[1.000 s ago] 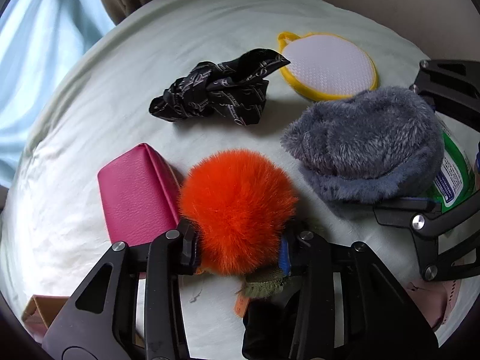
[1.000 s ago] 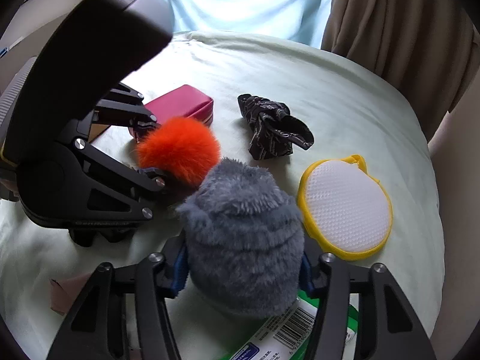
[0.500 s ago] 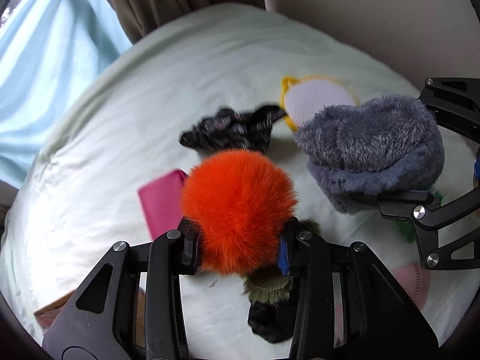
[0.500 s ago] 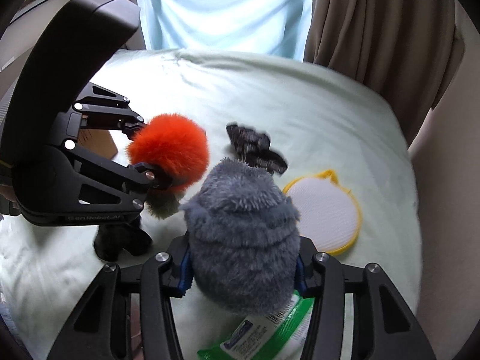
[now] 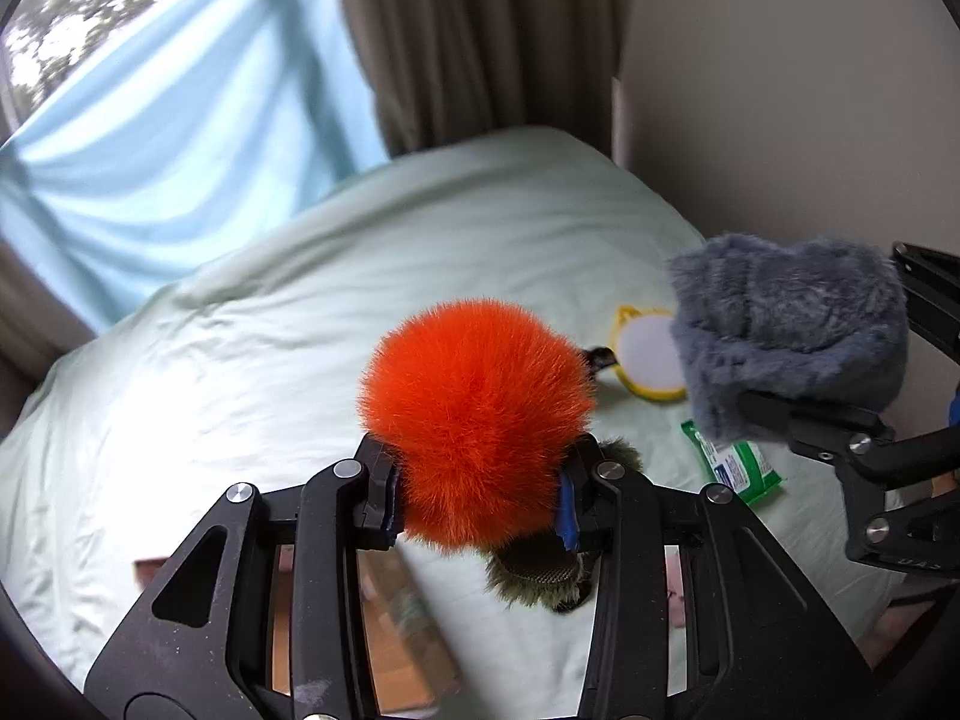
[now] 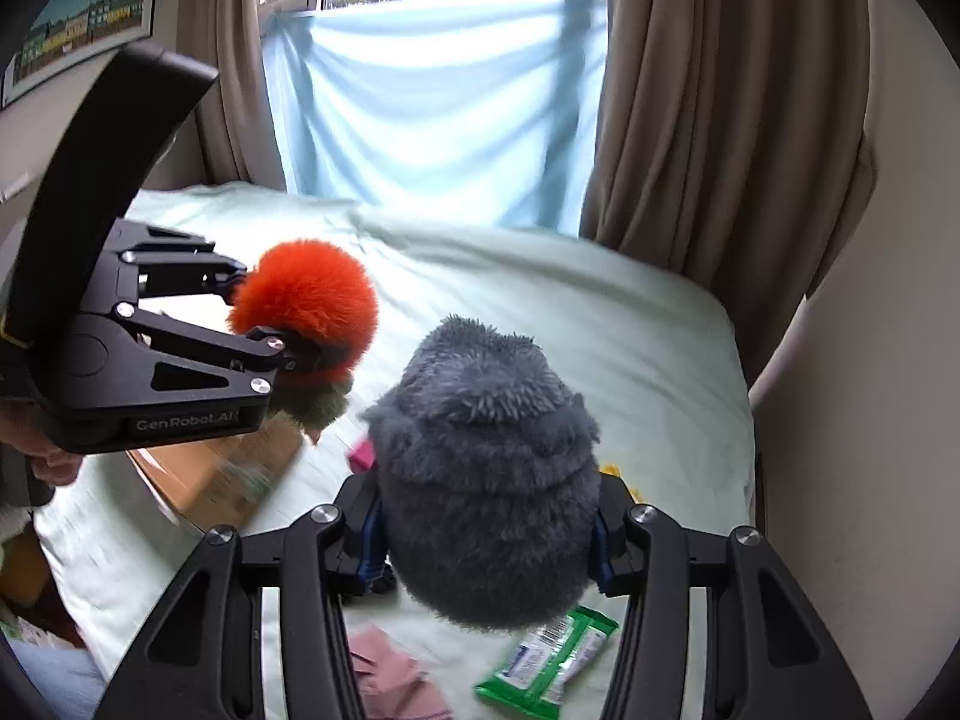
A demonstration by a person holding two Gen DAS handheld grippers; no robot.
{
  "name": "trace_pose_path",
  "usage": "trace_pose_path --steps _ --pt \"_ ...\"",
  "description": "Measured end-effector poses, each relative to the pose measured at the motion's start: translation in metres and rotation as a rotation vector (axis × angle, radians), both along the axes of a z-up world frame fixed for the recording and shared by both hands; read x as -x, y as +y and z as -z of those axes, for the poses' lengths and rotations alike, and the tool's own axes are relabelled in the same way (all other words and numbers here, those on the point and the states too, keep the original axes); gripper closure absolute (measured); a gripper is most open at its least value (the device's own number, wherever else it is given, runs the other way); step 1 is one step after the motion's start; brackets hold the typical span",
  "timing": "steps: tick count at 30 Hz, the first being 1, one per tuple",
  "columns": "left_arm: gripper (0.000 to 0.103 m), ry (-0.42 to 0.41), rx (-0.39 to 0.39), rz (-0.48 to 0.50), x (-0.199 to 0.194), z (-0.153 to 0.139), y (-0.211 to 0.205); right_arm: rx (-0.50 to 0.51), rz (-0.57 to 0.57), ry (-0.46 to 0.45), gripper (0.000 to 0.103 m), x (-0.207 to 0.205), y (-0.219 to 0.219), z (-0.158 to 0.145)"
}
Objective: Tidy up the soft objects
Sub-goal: 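Carry pompom and grey sock into the cardboard box and open both tools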
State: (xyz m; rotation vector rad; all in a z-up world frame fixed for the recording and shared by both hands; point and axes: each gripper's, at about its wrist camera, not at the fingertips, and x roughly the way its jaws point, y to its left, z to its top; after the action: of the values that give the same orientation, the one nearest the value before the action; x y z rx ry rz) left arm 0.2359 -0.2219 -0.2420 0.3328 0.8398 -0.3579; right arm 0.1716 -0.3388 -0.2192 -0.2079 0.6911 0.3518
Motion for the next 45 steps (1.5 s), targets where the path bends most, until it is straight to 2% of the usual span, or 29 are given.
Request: trace_pose_path --steps 8,14,18,24,31,38,45 --pt "0.069 -0.05 0.049 -0.132 0.027 -0.075 0.076 -0.107 0.039 -0.02 0.056 0.019 0.054 -0.077" --pt "0.07 -0.065 0.056 -0.196 0.044 -0.109 0.139 -0.138 0.054 -0.016 0.056 0.026 0.112 -0.101" --pt "0.069 -0.048 0.058 -0.243 0.049 -0.114 0.191 -0.148 0.055 0.01 0.056 0.028 0.157 -0.103" --pt "0.07 0.009 0.069 -0.311 0.051 -0.096 0.267 -0.161 0.082 0.083 0.056 0.021 0.22 -0.089" --pt "0.07 0.109 0.048 -0.346 0.04 -0.047 0.336 -0.163 0.145 0.205 0.056 -0.008 0.275 -0.049" --pt "0.07 0.241 0.059 -0.387 0.016 0.009 0.372 -0.118 0.192 0.403 0.056 -0.045 0.314 0.007" --pt "0.07 0.37 0.065 -0.399 -0.009 0.062 0.377 -0.116 0.267 0.629 0.056 -0.085 0.317 0.069"
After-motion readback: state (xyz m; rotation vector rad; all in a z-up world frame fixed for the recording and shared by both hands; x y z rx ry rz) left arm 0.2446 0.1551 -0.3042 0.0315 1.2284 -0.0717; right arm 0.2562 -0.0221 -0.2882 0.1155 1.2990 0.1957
